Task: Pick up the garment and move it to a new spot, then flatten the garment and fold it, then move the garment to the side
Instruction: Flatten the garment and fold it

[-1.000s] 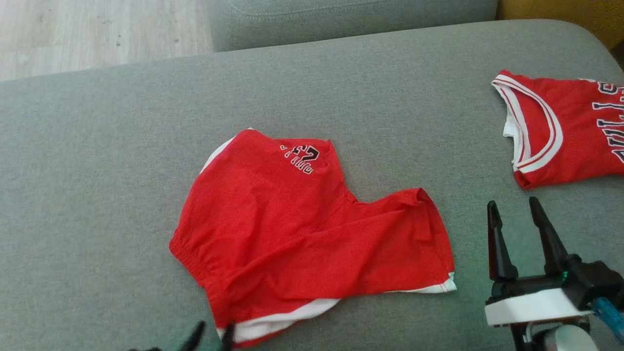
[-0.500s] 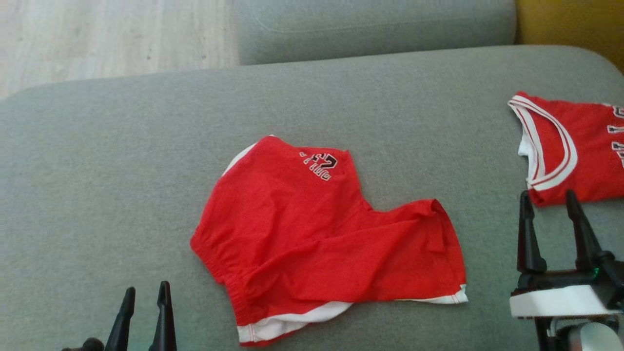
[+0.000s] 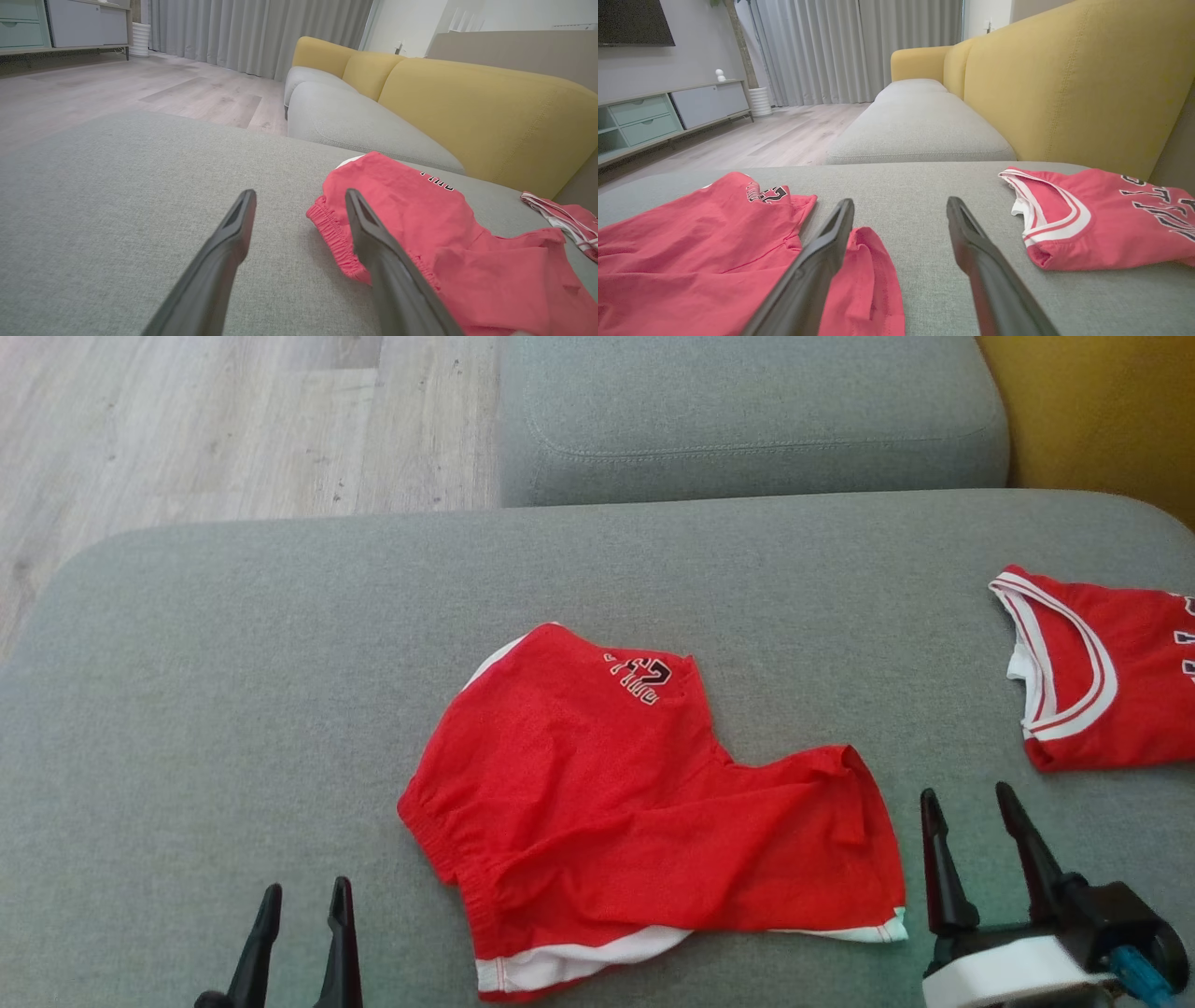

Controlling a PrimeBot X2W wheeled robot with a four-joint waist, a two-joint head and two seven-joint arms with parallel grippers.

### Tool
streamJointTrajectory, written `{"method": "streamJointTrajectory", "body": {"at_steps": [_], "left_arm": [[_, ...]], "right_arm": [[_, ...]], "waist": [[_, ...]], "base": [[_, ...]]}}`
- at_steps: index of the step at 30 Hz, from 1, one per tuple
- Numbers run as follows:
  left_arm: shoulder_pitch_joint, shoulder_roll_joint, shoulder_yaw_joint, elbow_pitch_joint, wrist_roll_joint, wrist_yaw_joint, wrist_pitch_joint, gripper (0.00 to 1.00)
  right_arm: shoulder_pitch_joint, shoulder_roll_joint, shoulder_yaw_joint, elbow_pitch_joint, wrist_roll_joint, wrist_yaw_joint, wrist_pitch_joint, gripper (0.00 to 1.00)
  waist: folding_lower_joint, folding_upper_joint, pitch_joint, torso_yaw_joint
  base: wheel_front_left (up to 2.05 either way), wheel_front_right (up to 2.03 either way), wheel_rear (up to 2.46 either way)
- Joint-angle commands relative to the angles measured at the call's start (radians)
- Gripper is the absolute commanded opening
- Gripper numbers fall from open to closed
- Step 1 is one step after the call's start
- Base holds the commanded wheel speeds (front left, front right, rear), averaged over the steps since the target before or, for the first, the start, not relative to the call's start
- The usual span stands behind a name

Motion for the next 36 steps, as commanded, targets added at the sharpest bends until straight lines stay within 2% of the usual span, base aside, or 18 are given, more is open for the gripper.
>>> {"method": "streamJointTrajectory", "body": {"at_steps": [1,9,18,26,31,36], "left_arm": [[-0.04,-0.019,0.055,-0.02,0.025,-0.013,-0.01,1.0],[-0.043,-0.063,0.102,-0.001,0.082,-0.046,-0.01,1.0],[-0.013,-0.059,0.087,-0.034,0.111,-0.05,-0.005,1.0],[0.064,-0.015,-0.011,-0.159,0.043,-0.051,0.223,1.0],[0.097,-0.009,-0.059,-0.167,-0.016,-0.051,0.309,1.0],[0.09,0.003,-0.089,-0.161,-0.051,-0.051,0.344,1.0]], "right_arm": [[-0.022,-0.006,0.031,-0.018,0.009,0.007,-0.011,1.0],[-0.019,-0.006,0.048,-0.001,0.029,0.007,-0.011,1.0],[-0.034,-0.006,0.048,-0.038,0.051,0.007,-0.006,1.0],[0.047,-0.025,0.121,-0.126,-0.031,0.007,0.316,1.0],[0.116,-0.022,0.106,-0.134,-0.057,0.007,0.437,1.0],[0.116,-0.012,0.078,-0.144,-0.079,0.007,0.483,1.0]], "waist": [[0.0001,0.0,-0.002,0.001],[0.0001,0.0,-0.002,-0.004],[0.0001,0.0,0.001,-0.02],[0.0001,0.0,0.025,-0.023],[0.0001,0.0,0.054,-0.028],[0.0001,0.0,0.089,-0.035]], "base": [[0.0,0.0,0.0],[0.0,0.0,0.0],[0.0,0.0,0.0],[0.0,0.0,0.0],[0.0,0.0,0.0],[0.0,0.0,0.0]]}}
